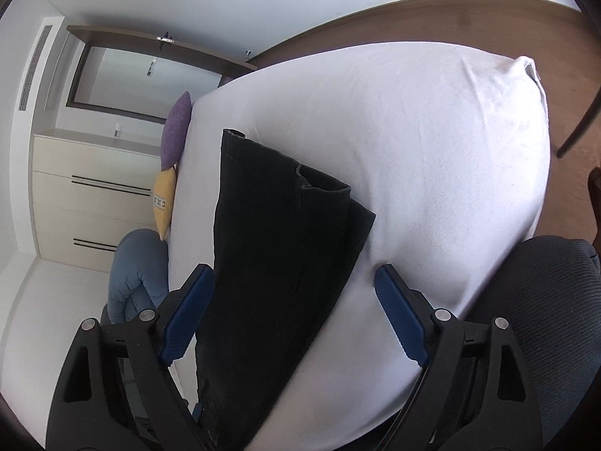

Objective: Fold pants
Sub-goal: 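Open the right tool to release the hem onto the jeans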

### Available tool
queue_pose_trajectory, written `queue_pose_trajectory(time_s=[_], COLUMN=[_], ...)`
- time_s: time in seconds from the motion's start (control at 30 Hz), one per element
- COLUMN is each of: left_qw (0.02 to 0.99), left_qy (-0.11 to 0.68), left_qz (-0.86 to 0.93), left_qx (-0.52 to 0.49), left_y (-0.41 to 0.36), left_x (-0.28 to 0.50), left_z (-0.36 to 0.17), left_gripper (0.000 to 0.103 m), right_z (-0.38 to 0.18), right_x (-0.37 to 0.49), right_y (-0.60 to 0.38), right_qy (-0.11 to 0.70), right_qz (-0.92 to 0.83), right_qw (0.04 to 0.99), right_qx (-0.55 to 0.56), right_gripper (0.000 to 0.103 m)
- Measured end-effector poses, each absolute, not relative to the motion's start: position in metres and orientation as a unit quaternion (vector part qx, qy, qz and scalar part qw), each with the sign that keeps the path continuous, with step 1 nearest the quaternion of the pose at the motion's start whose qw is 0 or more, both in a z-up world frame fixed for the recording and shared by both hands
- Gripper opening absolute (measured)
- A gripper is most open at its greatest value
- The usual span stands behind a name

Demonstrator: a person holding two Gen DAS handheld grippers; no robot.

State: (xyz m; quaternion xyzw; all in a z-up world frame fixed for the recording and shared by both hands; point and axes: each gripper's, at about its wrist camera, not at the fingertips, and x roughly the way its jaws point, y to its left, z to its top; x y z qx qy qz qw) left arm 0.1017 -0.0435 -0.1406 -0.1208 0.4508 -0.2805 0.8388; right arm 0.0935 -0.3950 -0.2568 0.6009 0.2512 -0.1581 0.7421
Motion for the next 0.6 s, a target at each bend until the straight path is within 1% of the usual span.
queue_pose_trajectory(time_s=[0.1, 0.17, 0.23, 0.3, 0.37, 0.43, 0.47, 0.5, 0.53, 0.57, 0.6], left_qw=[0.815, 0.816, 0.821, 0.820, 0.821, 0.825, 0.829, 0.831, 0.833, 0.834, 0.834], left_qy=[0.484, 0.492, 0.491, 0.494, 0.495, 0.492, 0.490, 0.488, 0.486, 0.486, 0.486], left_qz=[-0.294, -0.285, -0.282, -0.283, -0.281, -0.276, -0.271, -0.267, -0.263, -0.261, -0.261], left_qx=[-0.124, -0.099, -0.072, -0.058, -0.040, -0.015, -0.002, 0.005, 0.009, 0.008, 0.006], left_y=[-0.070, -0.081, -0.091, -0.097, -0.102, -0.113, -0.118, -0.119, -0.122, -0.124, -0.124], left_x=[0.104, 0.102, 0.103, 0.105, 0.102, 0.099, 0.096, 0.094, 0.092, 0.092, 0.092], left_z=[-0.158, -0.166, -0.169, -0.171, -0.173, -0.175, -0.176, -0.177, -0.177, -0.177, -0.177], left_gripper=[0.084, 0.084, 0.084, 0.083, 0.083, 0.083, 0.083, 0.083, 0.083, 0.083, 0.083], right_z=[-0.258, -0.263, -0.271, -0.276, -0.279, -0.282, -0.283, -0.284, -0.284, -0.285, -0.286], right_x=[0.094, 0.096, 0.096, 0.094, 0.092, 0.090, 0.091, 0.090, 0.089, 0.089, 0.086], right_y=[-0.399, -0.401, -0.404, -0.406, -0.408, -0.412, -0.412, -0.413, -0.414, -0.416, -0.417], right_qy=[0.225, 0.219, 0.207, 0.184, 0.164, 0.158, 0.159, 0.161, 0.164, 0.166, 0.167], right_qz=[-0.125, -0.116, -0.116, -0.109, -0.102, -0.101, -0.101, -0.102, -0.104, -0.104, -0.105], right_qw=[0.737, 0.737, 0.732, 0.725, 0.723, 0.719, 0.717, 0.716, 0.716, 0.716, 0.714], right_qx=[0.625, 0.629, 0.638, 0.655, 0.663, 0.669, 0.671, 0.671, 0.670, 0.671, 0.672], right_gripper=[0.074, 0.071, 0.063, 0.062, 0.059, 0.049, 0.045, 0.037, 0.032, 0.030, 0.025])
